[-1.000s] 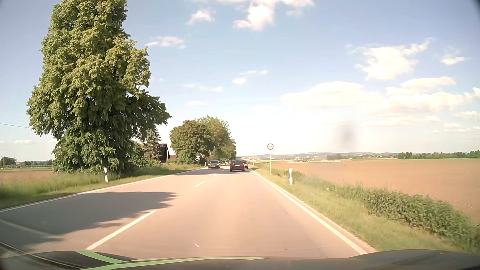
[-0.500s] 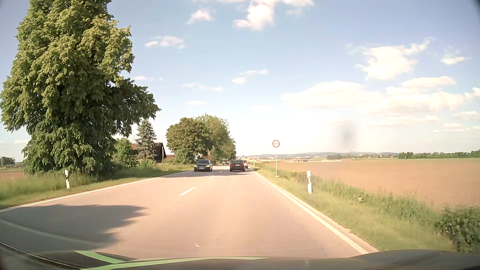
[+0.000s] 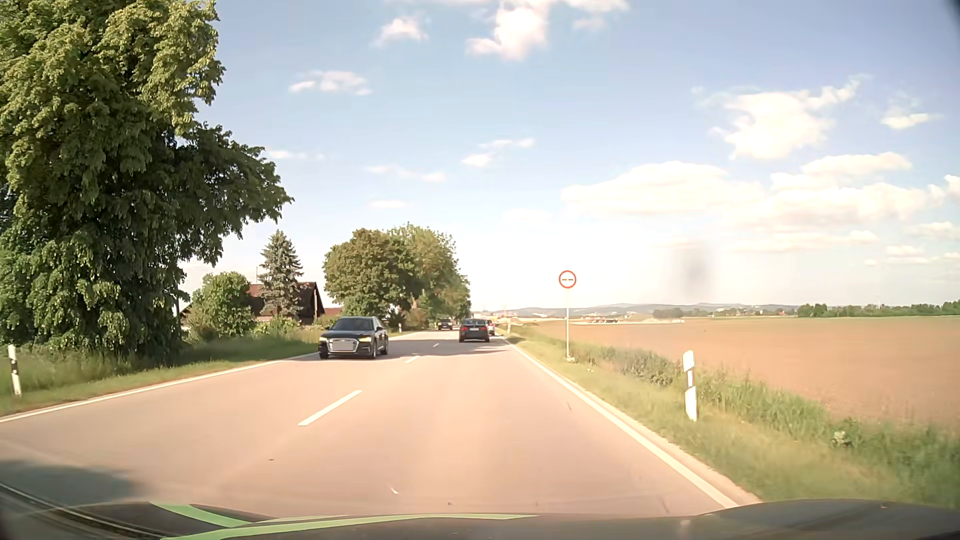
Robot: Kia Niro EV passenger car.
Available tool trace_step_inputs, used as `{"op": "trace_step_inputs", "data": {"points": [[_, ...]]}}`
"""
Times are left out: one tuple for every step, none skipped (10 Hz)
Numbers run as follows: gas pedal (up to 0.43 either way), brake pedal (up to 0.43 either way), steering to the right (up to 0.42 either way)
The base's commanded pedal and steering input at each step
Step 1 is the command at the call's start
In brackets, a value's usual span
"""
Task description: Follow the waypoints while adhering to traffic rules and regulations
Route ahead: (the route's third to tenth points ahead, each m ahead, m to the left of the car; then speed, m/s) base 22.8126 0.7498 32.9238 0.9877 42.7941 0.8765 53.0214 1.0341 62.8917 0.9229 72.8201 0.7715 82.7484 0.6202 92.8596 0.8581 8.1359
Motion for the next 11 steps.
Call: {"op": "trace_step_inputs", "data": {"points": [[0.020,0.000,0.002],[0.039,0.000,0.002],[0.047,0.000,0.002],[0.059,0.000,0.002],[0.067,0.000,0.002],[0.079,0.000,0.002],[0.079,0.000,0.002],[0.087,0.000,0.001],[0.087,0.000,0.002],[0.087,0.000,0.001],[0.087,0.000,0.001]]}}
